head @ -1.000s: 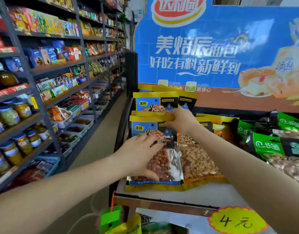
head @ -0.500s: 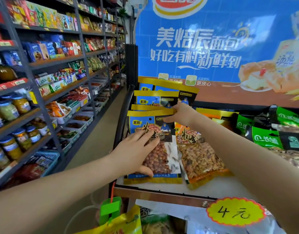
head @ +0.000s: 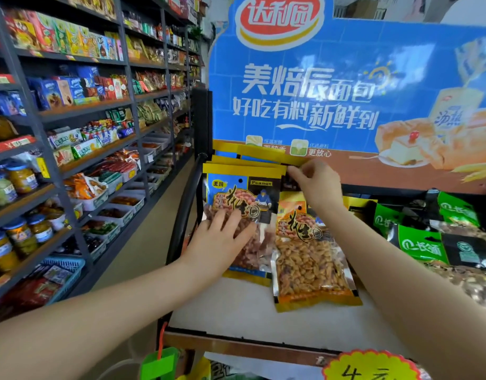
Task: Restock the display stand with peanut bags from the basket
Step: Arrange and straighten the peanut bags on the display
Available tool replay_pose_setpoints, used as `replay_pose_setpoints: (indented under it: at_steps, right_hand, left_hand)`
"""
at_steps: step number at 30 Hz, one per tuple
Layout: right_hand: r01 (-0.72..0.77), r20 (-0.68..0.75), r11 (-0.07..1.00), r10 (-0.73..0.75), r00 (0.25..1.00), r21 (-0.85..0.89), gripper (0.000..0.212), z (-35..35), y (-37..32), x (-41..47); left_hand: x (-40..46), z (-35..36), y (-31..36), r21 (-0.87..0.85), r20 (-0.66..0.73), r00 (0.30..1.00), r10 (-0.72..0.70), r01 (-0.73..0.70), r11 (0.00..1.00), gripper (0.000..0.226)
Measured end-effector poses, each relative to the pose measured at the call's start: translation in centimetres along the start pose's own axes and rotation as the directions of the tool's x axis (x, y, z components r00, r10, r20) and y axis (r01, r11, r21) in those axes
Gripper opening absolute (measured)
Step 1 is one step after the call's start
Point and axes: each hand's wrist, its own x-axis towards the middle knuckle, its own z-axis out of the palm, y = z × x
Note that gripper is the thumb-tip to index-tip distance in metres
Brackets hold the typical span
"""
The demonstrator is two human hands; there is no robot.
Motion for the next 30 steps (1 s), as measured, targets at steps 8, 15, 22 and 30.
replay_pose_setpoints:
  at_steps: [8, 15, 22, 30]
  right_hand:
    - [-0.13, -0.109, 0.981, 0.147, 0.983, 0.146, 0.029, 0.3, 1.4, 0.5]
    - [0.087, 0.015, 0.994, -0.086, 0.996, -0.059, 0.018, 0.2, 0.6, 0.9]
    - [0.25, 0.058, 0.952, -0.243, 0.968, -0.178, 0.028, 1.7, -2.4, 2.4]
    - [-0.079, 0.178, 0.925, 0.012, 0.984, 0.371, 0.02, 2.4, -3.6, 3.2]
  left_hand:
    - [-0.9, 0.0, -0.5, -0.038, -0.004, 1.0, 0.014, -0.014, 0.999, 0.1]
    - [-1.5, -0.8, -0.9, -0.062, 0.008, 0.995, 0.099, -0.098, 0.993, 0.107]
    - [-2.4, -0.8, -1.4, -0.061, 0.03, 0.995, 0.096, -0.094, 0.994, 0.107]
    - [-2.9, -0.5, -1.8, -0.052, -0.014, 0.991, 0.13, -0.131, 0.99, 0.105]
